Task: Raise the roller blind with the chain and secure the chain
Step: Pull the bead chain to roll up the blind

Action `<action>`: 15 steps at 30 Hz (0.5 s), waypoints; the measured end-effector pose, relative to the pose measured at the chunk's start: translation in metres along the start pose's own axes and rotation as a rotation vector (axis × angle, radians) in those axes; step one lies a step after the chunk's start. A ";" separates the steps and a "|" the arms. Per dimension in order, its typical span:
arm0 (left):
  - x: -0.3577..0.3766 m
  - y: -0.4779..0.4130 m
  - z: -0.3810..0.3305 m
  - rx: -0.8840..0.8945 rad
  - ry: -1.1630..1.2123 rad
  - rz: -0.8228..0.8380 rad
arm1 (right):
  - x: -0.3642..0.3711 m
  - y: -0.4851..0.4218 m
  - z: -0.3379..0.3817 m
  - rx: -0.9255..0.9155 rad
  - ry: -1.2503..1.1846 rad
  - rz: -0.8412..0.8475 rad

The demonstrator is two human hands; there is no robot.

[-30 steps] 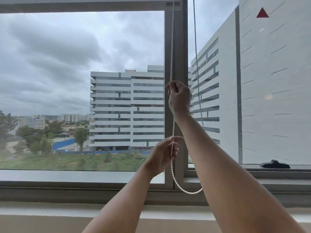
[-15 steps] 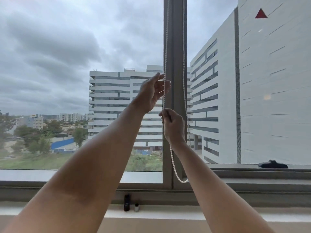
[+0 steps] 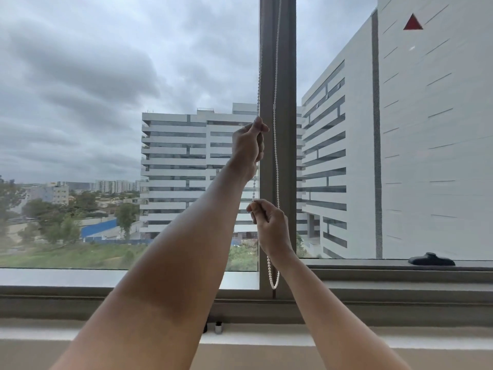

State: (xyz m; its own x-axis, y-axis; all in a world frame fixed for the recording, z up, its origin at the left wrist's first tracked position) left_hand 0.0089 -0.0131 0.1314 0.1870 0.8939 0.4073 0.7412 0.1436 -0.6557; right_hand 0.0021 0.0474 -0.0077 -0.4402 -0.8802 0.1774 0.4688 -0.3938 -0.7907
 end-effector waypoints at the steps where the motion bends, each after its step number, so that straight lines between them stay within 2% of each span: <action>1: -0.001 0.001 0.001 0.021 0.021 0.005 | 0.000 0.000 0.000 0.007 -0.008 0.010; 9: -0.018 0.011 0.013 0.036 0.145 0.069 | -0.005 -0.002 0.001 0.171 -0.126 0.186; 12: -0.032 0.023 0.034 -0.003 0.145 0.083 | -0.005 -0.012 0.005 0.235 -0.151 0.110; 15: -0.047 0.038 0.057 -0.070 0.168 0.085 | -0.005 -0.030 0.022 0.222 -0.178 0.067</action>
State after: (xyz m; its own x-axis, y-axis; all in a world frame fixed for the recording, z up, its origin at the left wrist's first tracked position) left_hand -0.0079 -0.0259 0.0511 0.3510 0.8175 0.4566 0.7604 0.0358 -0.6485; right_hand 0.0069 0.0580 0.0278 -0.2707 -0.9310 0.2447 0.6567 -0.3645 -0.6602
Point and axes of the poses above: each hand's wrist, its own y-axis away from the middle knuckle, its own x-axis out of the palm, z = x × y, the point moved 1 cm from there along -y, towards the middle knuckle, and after that the axes turned 12 degrees about -z, right-handed, at the moved point
